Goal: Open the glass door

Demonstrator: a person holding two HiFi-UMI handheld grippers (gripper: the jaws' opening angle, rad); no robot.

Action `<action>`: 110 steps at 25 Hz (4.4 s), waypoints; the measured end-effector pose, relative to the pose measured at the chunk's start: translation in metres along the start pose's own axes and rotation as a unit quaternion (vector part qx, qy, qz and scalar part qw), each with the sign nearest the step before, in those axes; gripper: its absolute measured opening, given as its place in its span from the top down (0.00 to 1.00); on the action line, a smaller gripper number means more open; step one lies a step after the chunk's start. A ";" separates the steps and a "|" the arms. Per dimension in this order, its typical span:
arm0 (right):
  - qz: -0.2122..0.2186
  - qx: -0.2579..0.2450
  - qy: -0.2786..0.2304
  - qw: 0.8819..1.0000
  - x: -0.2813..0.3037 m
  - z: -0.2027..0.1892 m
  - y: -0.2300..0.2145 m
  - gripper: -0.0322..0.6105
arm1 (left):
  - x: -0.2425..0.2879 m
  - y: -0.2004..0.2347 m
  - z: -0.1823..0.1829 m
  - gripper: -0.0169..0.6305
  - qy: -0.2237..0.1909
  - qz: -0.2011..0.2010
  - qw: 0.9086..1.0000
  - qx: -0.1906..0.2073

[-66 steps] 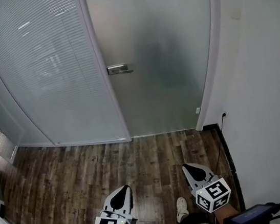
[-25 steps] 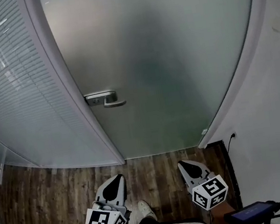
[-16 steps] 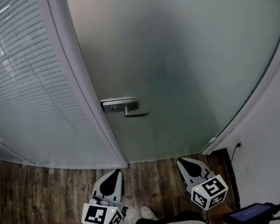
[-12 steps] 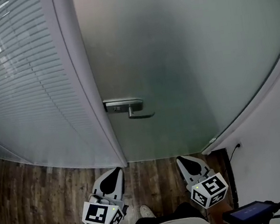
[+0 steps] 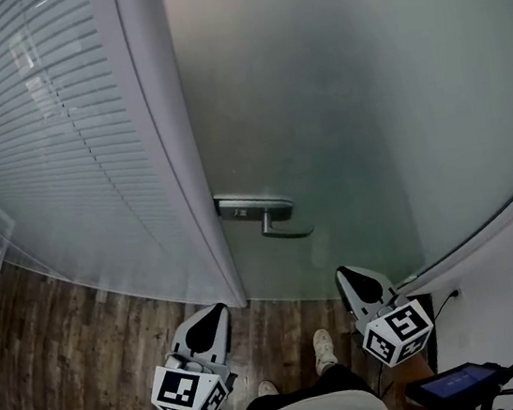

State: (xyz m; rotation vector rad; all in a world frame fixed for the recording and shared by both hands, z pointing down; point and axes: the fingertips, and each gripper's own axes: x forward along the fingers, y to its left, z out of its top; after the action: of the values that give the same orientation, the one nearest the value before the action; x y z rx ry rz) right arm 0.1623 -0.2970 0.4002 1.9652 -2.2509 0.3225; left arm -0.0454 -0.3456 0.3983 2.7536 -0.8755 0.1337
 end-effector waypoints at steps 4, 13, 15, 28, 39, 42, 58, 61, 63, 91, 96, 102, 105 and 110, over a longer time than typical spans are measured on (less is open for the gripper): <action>0.073 -0.006 0.004 0.997 0.045 0.015 -0.027 0.95 | 0.042 0.009 0.012 0.97 0.006 0.050 0.999 -0.005; 0.171 -0.016 0.037 0.984 0.076 -0.005 -0.041 0.95 | 0.097 -0.004 0.012 0.97 -0.001 0.110 0.994 -0.005; 0.179 -0.026 0.045 0.982 0.076 -0.010 -0.037 0.95 | 0.094 -0.006 0.009 0.97 0.002 0.113 0.994 -0.004; 0.174 -0.103 0.117 0.972 0.112 -0.031 -0.041 0.70 | 0.105 0.007 0.011 0.97 0.002 0.081 0.997 -0.011; 0.168 -0.141 0.162 0.962 0.129 -0.044 -0.049 0.70 | 0.103 0.003 0.010 0.97 0.006 0.082 0.996 -0.016; 0.173 -0.141 0.162 0.961 0.127 -0.043 -0.046 0.73 | 0.101 0.003 0.009 0.97 0.007 0.086 0.996 -0.018; 0.186 -0.099 0.185 0.960 0.148 -0.058 -0.049 0.79 | 0.117 0.006 0.021 0.97 0.004 0.093 0.996 -0.011; 0.188 -0.088 0.182 0.961 0.154 -0.060 -0.054 0.79 | 0.123 0.004 0.023 0.97 0.006 0.090 0.996 -0.010; 0.181 -0.086 0.179 0.963 0.150 -0.059 -0.048 0.78 | 0.113 0.000 0.023 0.97 0.003 0.089 0.996 -0.009; 0.127 -0.077 0.166 0.975 0.200 -0.018 -0.092 0.78 | 0.108 -0.014 0.021 0.97 0.001 0.086 0.996 -0.014; 0.117 -0.086 0.175 0.974 0.205 -0.018 -0.109 0.78 | 0.109 -0.019 0.021 0.97 -0.002 0.087 0.996 -0.011; 0.102 -0.084 0.166 0.977 0.207 -0.016 -0.128 0.78 | 0.111 -0.026 0.019 0.97 -0.003 0.090 0.996 -0.006; 0.092 -0.084 0.159 0.979 0.210 -0.012 -0.136 0.78 | 0.111 -0.029 0.018 0.97 -0.003 0.090 0.996 -0.003; 0.083 -0.087 0.154 0.981 0.212 -0.012 -0.151 0.79 | 0.116 -0.036 0.015 0.97 -0.008 0.088 0.996 0.004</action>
State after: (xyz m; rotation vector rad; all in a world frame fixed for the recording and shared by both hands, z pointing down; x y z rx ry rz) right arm 0.2814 -0.5170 0.4739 1.5278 -2.1624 0.4018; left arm 0.0700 -0.3858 0.3953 2.6836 -1.1244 0.1471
